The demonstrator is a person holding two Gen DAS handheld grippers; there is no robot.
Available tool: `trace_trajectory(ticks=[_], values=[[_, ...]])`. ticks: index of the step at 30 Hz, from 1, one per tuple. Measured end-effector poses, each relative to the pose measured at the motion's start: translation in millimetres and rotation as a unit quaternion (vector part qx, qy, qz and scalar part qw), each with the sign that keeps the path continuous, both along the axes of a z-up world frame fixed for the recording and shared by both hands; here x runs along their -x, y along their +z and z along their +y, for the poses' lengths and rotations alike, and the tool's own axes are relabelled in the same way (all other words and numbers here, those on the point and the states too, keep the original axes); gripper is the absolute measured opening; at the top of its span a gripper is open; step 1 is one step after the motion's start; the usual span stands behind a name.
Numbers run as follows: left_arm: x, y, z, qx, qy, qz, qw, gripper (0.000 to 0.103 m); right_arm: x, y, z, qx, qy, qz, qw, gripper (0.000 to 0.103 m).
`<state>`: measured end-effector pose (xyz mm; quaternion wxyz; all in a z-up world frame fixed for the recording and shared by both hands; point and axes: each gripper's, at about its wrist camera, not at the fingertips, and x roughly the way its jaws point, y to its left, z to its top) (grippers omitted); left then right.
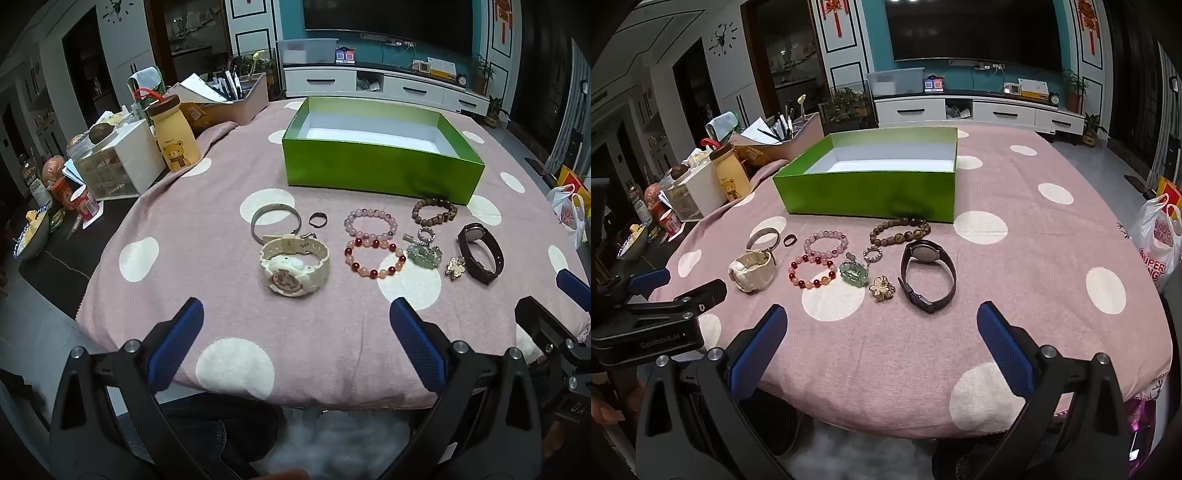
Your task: Organize jewelry
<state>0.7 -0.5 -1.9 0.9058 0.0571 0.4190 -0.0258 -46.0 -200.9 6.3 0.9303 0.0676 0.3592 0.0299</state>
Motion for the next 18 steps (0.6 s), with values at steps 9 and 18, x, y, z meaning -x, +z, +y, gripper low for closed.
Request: trace_trajectory(ticks=[9,18], values=[[3.6,-1.9,3.8,0.007,0.003,-0.006,1.0000,0.101,-0.9,0.7,0.4,-0.002,0.000,0.004,1.000,0.102],[0.1,0.4,3.3,0.008,0.002,-0.003,1.0000,0.101,-1.0,2.3,2.6,0.000,0.002,0.004,1.000,0.102]])
